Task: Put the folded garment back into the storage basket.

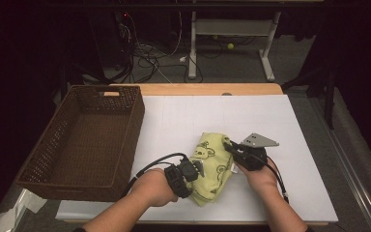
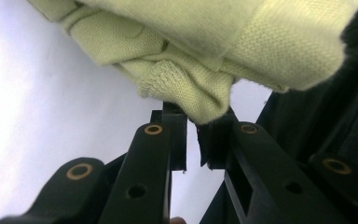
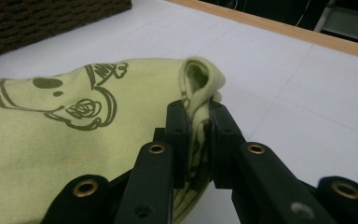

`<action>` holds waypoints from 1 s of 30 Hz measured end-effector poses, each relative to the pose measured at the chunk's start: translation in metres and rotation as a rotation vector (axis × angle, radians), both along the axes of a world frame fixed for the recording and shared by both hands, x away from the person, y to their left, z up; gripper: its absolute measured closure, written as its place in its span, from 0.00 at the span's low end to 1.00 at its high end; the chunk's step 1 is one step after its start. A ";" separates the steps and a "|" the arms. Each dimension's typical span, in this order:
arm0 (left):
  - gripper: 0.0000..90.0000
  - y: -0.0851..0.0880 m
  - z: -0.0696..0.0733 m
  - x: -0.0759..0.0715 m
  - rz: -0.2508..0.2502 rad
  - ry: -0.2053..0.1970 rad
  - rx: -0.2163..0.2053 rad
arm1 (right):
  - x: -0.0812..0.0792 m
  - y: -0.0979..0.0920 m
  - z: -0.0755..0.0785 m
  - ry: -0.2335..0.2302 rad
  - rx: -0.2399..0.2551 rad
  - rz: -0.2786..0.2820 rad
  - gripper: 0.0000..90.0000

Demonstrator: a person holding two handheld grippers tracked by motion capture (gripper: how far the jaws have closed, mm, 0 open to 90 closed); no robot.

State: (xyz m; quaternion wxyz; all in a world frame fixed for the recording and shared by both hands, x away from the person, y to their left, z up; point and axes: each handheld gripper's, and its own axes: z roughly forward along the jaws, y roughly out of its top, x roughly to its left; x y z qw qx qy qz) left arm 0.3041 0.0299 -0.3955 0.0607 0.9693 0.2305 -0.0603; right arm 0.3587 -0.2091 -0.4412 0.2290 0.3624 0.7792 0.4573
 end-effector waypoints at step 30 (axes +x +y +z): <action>0.88 0.046 0.040 -0.003 0.111 0.009 0.036 | 0.006 0.047 0.037 -0.071 0.004 0.077 0.91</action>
